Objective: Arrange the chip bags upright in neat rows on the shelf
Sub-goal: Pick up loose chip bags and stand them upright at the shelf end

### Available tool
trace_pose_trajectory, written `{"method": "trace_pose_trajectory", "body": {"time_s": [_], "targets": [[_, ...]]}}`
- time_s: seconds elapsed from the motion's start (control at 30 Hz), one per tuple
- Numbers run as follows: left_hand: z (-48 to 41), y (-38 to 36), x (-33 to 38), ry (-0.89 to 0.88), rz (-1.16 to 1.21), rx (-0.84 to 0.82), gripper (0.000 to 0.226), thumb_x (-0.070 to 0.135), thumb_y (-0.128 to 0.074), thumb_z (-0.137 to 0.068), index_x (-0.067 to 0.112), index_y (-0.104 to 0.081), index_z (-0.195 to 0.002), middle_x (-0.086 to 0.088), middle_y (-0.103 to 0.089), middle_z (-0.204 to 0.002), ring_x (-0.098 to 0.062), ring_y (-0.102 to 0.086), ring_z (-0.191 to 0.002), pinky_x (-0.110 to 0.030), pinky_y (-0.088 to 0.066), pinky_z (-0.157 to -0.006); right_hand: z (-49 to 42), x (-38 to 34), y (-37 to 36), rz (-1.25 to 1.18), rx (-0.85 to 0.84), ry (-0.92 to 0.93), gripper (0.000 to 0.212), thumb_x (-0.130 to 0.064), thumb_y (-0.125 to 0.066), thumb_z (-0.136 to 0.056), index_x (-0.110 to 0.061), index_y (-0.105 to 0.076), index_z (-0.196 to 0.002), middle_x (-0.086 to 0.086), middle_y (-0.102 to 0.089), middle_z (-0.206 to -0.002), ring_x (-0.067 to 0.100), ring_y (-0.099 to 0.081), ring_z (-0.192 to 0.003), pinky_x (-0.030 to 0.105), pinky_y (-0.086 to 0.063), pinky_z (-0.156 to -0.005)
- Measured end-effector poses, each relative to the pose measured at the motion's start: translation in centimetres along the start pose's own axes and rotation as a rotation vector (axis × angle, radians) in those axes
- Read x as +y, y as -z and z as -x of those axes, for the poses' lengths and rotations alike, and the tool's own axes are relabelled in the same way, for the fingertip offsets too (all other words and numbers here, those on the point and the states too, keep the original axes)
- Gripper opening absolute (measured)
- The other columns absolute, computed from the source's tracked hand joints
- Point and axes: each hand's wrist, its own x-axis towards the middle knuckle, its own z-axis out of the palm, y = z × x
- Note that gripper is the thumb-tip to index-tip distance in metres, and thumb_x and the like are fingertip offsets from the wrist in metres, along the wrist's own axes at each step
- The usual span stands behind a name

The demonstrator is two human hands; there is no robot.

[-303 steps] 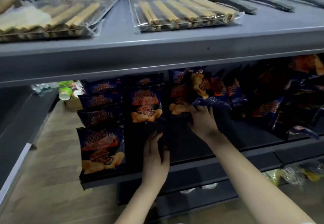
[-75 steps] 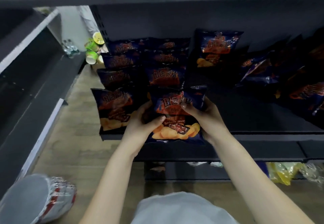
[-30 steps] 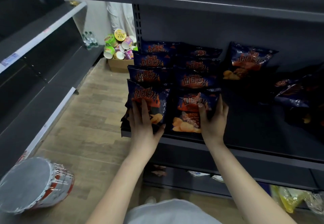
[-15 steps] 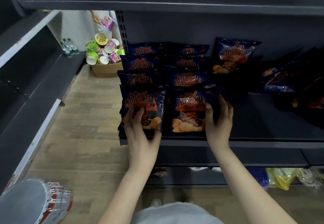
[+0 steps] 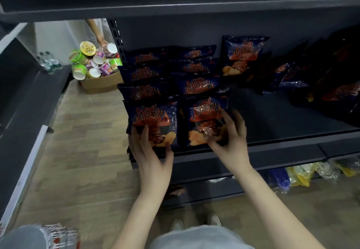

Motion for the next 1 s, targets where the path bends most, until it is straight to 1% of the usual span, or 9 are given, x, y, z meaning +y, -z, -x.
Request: {"method": "trace_pose_trajectory", "body": {"time_s": [0.07, 0.17, 0.23, 0.33, 0.43, 0.57, 0.77, 0.87, 1.0], "targets": [[-0.1, 0.0, -0.5, 0.002, -0.011, -0.030, 0.077, 0.007, -0.070, -0.077, 0.007, -0.029, -0.142, -0.022, -0.019, -0.150, -0.037, -0.019, -0.140, -0.055, -0.027, -0.109, 0.2, 0.1, -0.5, 0.066, -0.043, -0.007, 0.078, -0.044, -0.071, -0.076, -0.032, -0.034, -0.143, 0.007, -0.017, -0.154, 0.027, -0.020, -0.138, 0.047, -0.032, -0.109], [-0.3, 0.0, -0.8, 0.014, -0.018, -0.044, 0.080, 0.012, -0.069, -0.078, 0.013, -0.024, -0.145, -0.018, -0.017, -0.152, -0.035, -0.018, -0.141, -0.047, -0.024, -0.108, 0.0, 0.1, -0.8, 0.068, 0.005, -0.047, 0.077, -0.045, -0.069, -0.077, -0.029, -0.034, -0.144, 0.010, -0.018, -0.154, 0.031, -0.021, -0.140, 0.053, -0.034, -0.107], [-0.3, -0.1, -0.8, 0.022, -0.018, -0.043, 0.081, 0.012, -0.069, -0.077, 0.015, -0.024, -0.145, -0.017, -0.017, -0.152, -0.034, -0.018, -0.141, -0.045, -0.023, -0.107, -0.2, 0.0, -1.0, 0.066, 0.033, -0.061, 0.077, -0.041, -0.071, -0.078, -0.028, -0.034, -0.144, 0.012, -0.019, -0.154, 0.032, -0.024, -0.139, 0.054, -0.037, -0.106], [-0.5, -0.2, -0.8, 0.016, -0.026, -0.038, 0.080, 0.010, -0.071, -0.076, 0.013, -0.028, -0.143, -0.019, -0.020, -0.151, -0.035, -0.021, -0.139, -0.044, -0.025, -0.106, -0.2, -0.5, -1.4, 0.067, 0.064, -0.053, 0.077, -0.035, -0.075, -0.077, -0.022, -0.038, -0.143, 0.016, -0.023, -0.150, 0.036, -0.030, -0.135, 0.055, -0.039, -0.103], [-0.5, -0.1, -0.8, 0.017, -0.031, -0.036, 0.080, 0.010, -0.071, -0.076, 0.013, -0.029, -0.143, -0.019, -0.021, -0.151, -0.035, -0.023, -0.139, -0.039, -0.024, -0.105, -0.2, -1.2, -2.1, 0.080, 0.079, -0.057, 0.078, -0.035, -0.077, -0.074, -0.019, -0.040, -0.141, 0.018, -0.027, -0.147, 0.038, -0.033, -0.132, 0.056, -0.039, -0.102], [-0.6, -0.1, -0.8, 0.018, -0.034, -0.020, 0.081, 0.010, -0.072, -0.075, 0.013, -0.028, -0.143, -0.018, -0.022, -0.151, -0.032, -0.024, -0.139, -0.033, -0.024, -0.104, 0.3, -1.8, -2.8, 0.104, 0.055, -0.009, 0.079, -0.035, -0.080, -0.071, -0.019, -0.043, -0.139, 0.019, -0.031, -0.143, 0.038, -0.036, -0.128, 0.057, -0.040, -0.100], [-0.6, -0.2, -0.5, 0.021, -0.043, 0.001, 0.081, 0.010, -0.074, -0.075, 0.011, -0.030, -0.143, -0.020, -0.023, -0.150, -0.033, -0.026, -0.138, -0.035, -0.024, -0.105, 0.3, -1.3, -2.4, 0.094, 0.035, 0.021, 0.075, -0.030, -0.081, -0.070, -0.017, -0.047, -0.136, 0.019, -0.035, -0.141, 0.037, -0.040, -0.124, 0.058, -0.041, -0.098], [-0.6, -0.1, -0.3, 0.020, -0.051, 0.013, 0.080, 0.011, -0.074, -0.075, 0.011, -0.029, -0.142, -0.019, -0.024, -0.150, -0.033, -0.027, -0.138, -0.036, -0.025, -0.106, 0.3, -1.2, -2.3, 0.119, 0.030, 0.047, 0.074, -0.029, -0.081, -0.071, -0.017, -0.048, -0.136, 0.019, -0.038, -0.140, 0.038, -0.044, -0.119, 0.056, -0.042, -0.096], [-0.6, 0.0, -0.4, 0.016, -0.069, 0.006, 0.079, 0.015, -0.073, -0.077, 0.012, -0.029, -0.142, -0.019, -0.025, -0.149, -0.034, -0.027, -0.138, -0.037, -0.028, -0.105, 0.2, -0.9, -1.9, 0.183, 0.037, 0.042, 0.073, -0.030, -0.079, -0.074, -0.018, -0.046, -0.137, 0.017, -0.039, -0.143, 0.039, -0.046, -0.119, 0.053, -0.041, -0.092]]}}
